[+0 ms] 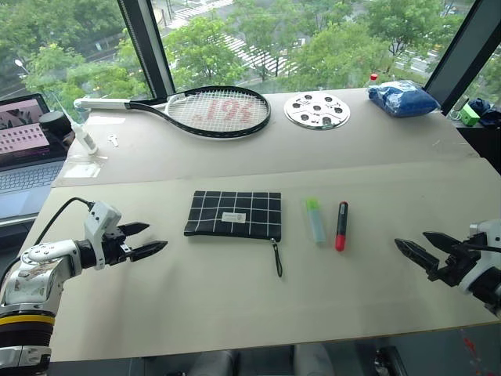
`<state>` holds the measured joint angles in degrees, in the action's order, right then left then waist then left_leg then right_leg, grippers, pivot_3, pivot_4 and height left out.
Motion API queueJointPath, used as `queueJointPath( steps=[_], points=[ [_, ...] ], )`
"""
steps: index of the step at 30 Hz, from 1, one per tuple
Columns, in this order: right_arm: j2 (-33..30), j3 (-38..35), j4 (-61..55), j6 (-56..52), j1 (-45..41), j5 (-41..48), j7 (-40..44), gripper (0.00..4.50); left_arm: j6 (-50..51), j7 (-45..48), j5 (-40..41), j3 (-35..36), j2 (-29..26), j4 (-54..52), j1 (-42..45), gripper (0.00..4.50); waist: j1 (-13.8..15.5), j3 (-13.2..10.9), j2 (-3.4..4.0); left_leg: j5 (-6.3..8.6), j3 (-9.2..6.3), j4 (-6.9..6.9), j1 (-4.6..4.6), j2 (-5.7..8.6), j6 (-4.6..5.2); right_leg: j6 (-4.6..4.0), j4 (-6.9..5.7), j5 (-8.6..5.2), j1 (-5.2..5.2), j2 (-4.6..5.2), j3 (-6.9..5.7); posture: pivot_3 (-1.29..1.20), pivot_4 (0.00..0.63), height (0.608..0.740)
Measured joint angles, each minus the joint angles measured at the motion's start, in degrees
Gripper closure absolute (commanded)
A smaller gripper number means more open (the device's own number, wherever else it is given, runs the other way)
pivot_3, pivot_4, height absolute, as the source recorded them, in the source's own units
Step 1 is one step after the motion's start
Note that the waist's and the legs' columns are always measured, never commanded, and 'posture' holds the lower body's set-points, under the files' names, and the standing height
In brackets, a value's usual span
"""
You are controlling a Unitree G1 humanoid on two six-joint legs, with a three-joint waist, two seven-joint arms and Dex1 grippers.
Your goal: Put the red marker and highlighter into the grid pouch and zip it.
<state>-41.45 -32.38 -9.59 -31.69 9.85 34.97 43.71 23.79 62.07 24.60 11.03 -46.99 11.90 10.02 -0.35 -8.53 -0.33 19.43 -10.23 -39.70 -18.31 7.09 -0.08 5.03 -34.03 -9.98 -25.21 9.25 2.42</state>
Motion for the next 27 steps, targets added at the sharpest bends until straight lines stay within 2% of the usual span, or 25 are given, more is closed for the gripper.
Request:
queueJointPath(
  steps=[7,10,12,16,19,21,24,27],
  points=[
    [0.0,3.2,3.6,0.2,-4.0,-2.1,-0.7,0.01,0.4,1.1,1.6,0.0,2.5,-0.3,1.6,0.00,-0.2,0.0,-0.01,-0.01,0.06,-0.01,0.02,0.00,-0.02,-0.03,-0.02,0.03,-0.04,0.00,0.00,0.00,0.150,0.740],
    [0.7,4.1,3.3,0.1,-6.7,-1.7,-0.8,0.67,-2.4,1.0,-0.2,-1.5,3.5,0.2,4.6,0.00,-0.1,0.0,-0.04,-0.02,0.06,-0.03,0.01,-0.02,-0.04,-0.07,0.01,0.07,-0.03,0.00,-0.01,0.00,0.150,0.740],
    [1.1,4.4,2.2,-0.2,-7.6,-0.2,-0.5,1.26,-5.9,1.6,-2.4,-3.1,3.4,0.1,5.0,0.00,-0.1,0.0,-0.03,-0.02,0.08,-0.01,0.01,-0.04,-0.04,-0.06,0.03,0.07,-0.03,0.00,0.00,0.00,0.150,0.740],
    [2.5,7.3,-2.5,-3.0,-11.9,5.0,1.2,2.73,-18.7,2.9,-12.8,-10.4,0.9,1.9,5.5,0.00,-0.6,-0.1,-0.06,0.02,0.26,0.00,0.01,-0.11,-0.01,-0.08,0.06,0.09,-0.08,-0.01,0.01,0.00,0.150,0.740],
    [4.4,11.6,-5.6,-4.8,-18.7,7.6,1.0,3.75,-23.7,3.1,-15.6,-11.9,0.6,4.5,8.1,0.00,-0.4,-0.1,-0.16,0.02,0.32,-0.03,-0.01,-0.15,-0.02,-0.10,0.07,0.17,-0.13,-0.05,-0.02,0.00,0.150,0.740],
    [6.8,18.2,-8.5,-6.0,-23.3,8.1,1.1,4.39,-24.7,3.4,-15.6,-12.1,0.9,4.7,10.4,0.00,-0.4,-0.2,-0.21,0.01,0.31,-0.03,-0.01,-0.18,-0.03,-0.11,0.06,0.18,-0.18,-0.07,-0.05,0.00,0.150,0.740],
    [10.1,27.7,-9.2,-6.8,-27.5,6.1,1.2,4.46,-24.8,4.2,-15.5,-12.3,1.2,4.5,11.4,0.00,-0.4,-0.2,-0.21,0.03,0.32,-0.04,-0.06,-0.15,-0.01,-0.09,0.00,0.19,-0.31,-0.01,-0.07,0.00,0.150,0.740],
    [13.8,40.7,-4.4,-5.1,-33.7,-4.0,-0.6,4.46,-24.7,5.3,-16.6,-14.7,1.2,4.3,11.5,0.00,-0.6,-0.2,-0.23,0.08,0.44,-0.10,-0.27,-0.02,0.07,-0.05,-0.05,0.47,-0.73,0.03,-0.11,0.00,0.150,0.740]
  ],
)
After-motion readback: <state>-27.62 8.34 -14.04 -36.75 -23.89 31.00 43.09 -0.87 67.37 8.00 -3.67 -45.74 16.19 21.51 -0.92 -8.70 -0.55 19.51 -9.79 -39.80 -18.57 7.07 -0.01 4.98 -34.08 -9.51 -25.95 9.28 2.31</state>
